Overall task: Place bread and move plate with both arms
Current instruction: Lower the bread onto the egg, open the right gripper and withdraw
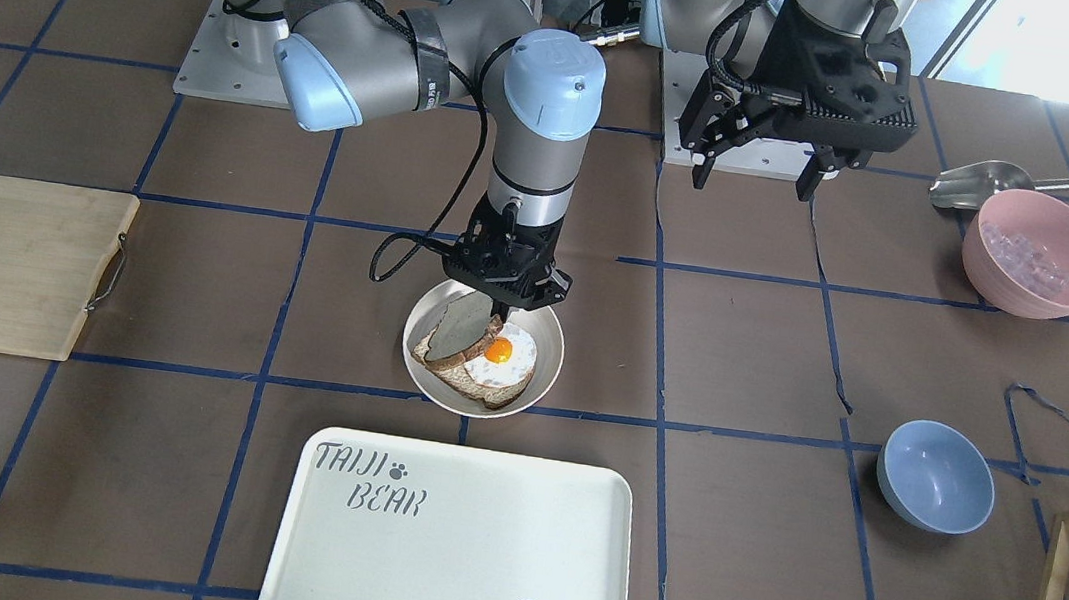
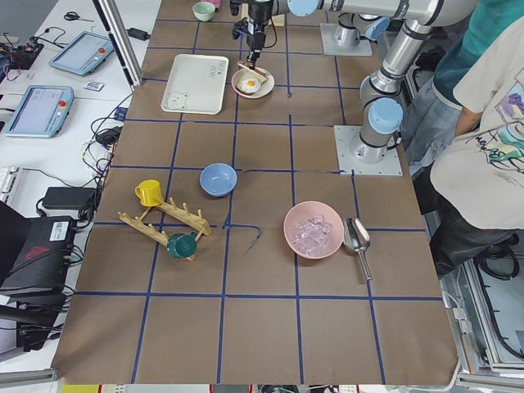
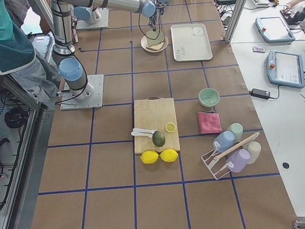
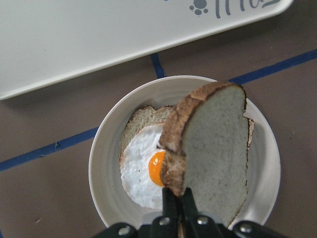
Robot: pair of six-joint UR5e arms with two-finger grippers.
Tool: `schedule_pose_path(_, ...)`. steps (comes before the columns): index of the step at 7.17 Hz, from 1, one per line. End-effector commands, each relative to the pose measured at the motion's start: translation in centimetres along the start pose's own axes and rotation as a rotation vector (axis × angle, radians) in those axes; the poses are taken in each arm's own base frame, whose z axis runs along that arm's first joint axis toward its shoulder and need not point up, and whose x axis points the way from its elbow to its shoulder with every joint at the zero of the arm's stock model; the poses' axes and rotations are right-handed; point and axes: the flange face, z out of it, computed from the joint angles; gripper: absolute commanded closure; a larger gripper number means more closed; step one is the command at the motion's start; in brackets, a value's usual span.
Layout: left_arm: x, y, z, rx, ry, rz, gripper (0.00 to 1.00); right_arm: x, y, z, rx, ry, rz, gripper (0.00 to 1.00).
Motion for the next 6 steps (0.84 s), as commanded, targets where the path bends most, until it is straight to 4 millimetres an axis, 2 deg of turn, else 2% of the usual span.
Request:
schedule_pose_path(1, 0.0, 0.0, 0.0, 0.000, 0.003, -0.001, 0.00, 0.1, 0.2, 0.2, -0.004, 0.000, 0.002, 0.70)
schedule_pose_path(2, 0.0, 0.0, 0.0, 0.000, 0.002, 0.000, 0.00, 0.2, 0.0, 0.3, 0.002, 0.008, -0.010, 0.31)
schedule_pose_path(3, 0.0, 0.0, 0.0, 0.000, 0.001, 0.000, 0.00, 0.0, -0.5, -0.3, 0.011, -0.004, -0.011, 0.09)
schedule_pose_path(4, 0.0, 0.0, 0.0, 0.000, 0.001, -0.001, 0.00, 0.1, -0.8, -1.0, 0.021, -0.010, -0.021, 0.05)
schedule_pose_path(5, 0.0, 0.0, -0.1, 0.002, 0.000, 0.000, 0.00, 0.1, -1.9, -1.9, 0.026, -0.025, -0.021, 0.00)
schedule_pose_path(6, 0.0, 0.0, -0.2, 0.005, 0.000, 0.000, 0.00, 0.7, -4.4, -4.6, 0.052, -0.034, -0.115, 0.00)
